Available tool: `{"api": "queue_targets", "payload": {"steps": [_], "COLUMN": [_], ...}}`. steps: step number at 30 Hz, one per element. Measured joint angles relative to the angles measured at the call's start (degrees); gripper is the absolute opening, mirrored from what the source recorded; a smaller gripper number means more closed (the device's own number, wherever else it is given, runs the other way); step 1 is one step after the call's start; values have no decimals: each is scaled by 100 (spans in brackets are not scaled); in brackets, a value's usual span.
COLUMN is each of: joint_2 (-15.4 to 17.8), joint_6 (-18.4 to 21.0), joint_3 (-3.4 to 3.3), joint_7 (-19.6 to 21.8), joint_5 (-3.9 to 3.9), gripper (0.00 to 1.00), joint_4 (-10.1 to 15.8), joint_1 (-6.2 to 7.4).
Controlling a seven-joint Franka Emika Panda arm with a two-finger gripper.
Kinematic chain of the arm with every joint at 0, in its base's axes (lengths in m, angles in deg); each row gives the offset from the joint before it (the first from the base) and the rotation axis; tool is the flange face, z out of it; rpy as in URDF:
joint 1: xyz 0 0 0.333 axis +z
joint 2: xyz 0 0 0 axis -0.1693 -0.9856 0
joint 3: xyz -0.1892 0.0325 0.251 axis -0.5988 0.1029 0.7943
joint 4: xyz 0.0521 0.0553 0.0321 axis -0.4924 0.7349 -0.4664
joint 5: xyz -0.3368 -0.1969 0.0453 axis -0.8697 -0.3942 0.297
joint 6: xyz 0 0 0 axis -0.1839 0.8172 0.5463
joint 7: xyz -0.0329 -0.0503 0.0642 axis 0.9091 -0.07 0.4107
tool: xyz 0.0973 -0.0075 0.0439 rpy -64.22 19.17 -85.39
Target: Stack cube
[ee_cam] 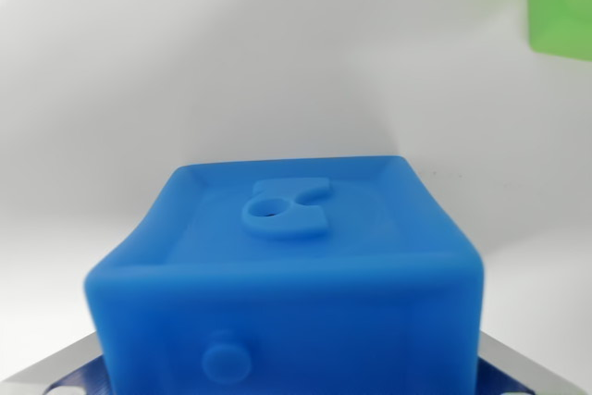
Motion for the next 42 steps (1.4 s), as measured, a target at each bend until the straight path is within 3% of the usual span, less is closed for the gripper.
{"api": "queue_targets", "payload": {"steps": [17,42], "joint_2": [214,927], "joint_6": [120,666], "joint_3": [0,0], "joint_7": [0,0], "joint_5": [0,0], "gripper": [0,0], "joint_4": [66,228], "joint_1": [0,0]}}
